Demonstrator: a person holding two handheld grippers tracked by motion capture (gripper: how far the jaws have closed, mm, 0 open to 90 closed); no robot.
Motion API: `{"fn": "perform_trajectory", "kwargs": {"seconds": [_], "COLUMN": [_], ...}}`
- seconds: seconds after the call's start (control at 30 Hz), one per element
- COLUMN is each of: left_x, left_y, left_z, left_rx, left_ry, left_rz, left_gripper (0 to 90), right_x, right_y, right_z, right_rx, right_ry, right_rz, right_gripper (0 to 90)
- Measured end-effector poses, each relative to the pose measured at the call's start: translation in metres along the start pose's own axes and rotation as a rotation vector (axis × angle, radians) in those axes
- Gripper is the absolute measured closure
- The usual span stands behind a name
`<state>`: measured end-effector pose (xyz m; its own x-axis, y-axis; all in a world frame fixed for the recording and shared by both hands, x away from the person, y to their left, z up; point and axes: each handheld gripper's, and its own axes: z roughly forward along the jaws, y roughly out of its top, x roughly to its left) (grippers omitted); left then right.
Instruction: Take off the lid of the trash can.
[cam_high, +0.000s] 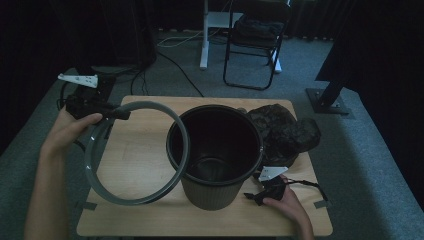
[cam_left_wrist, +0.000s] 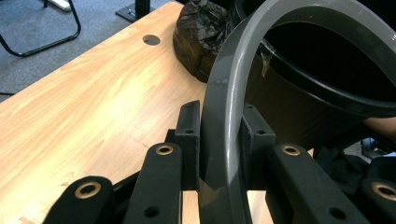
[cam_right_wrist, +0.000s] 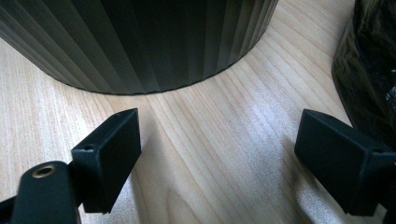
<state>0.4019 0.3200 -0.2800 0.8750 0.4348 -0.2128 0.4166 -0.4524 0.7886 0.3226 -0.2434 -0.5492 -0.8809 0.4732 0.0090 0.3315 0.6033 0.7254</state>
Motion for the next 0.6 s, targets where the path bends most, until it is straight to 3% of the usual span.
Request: {"fn": "perform_trajectory", "kwargs": {"seconds": [0.6], "left_x": [0.002], "left_y": [-0.019], "left_z": [-0.016], "left_rx": [-0.004], "left_ry": [0.018], "left_rz": [-0.017], "left_gripper": [73.5], "right_x": [0.0], "right_y": [0.0], "right_z": [0.0], "right_rx": [0.001], "right_ry": [0.001], "right_rz": [0.002], "right_gripper": [14.1]}}
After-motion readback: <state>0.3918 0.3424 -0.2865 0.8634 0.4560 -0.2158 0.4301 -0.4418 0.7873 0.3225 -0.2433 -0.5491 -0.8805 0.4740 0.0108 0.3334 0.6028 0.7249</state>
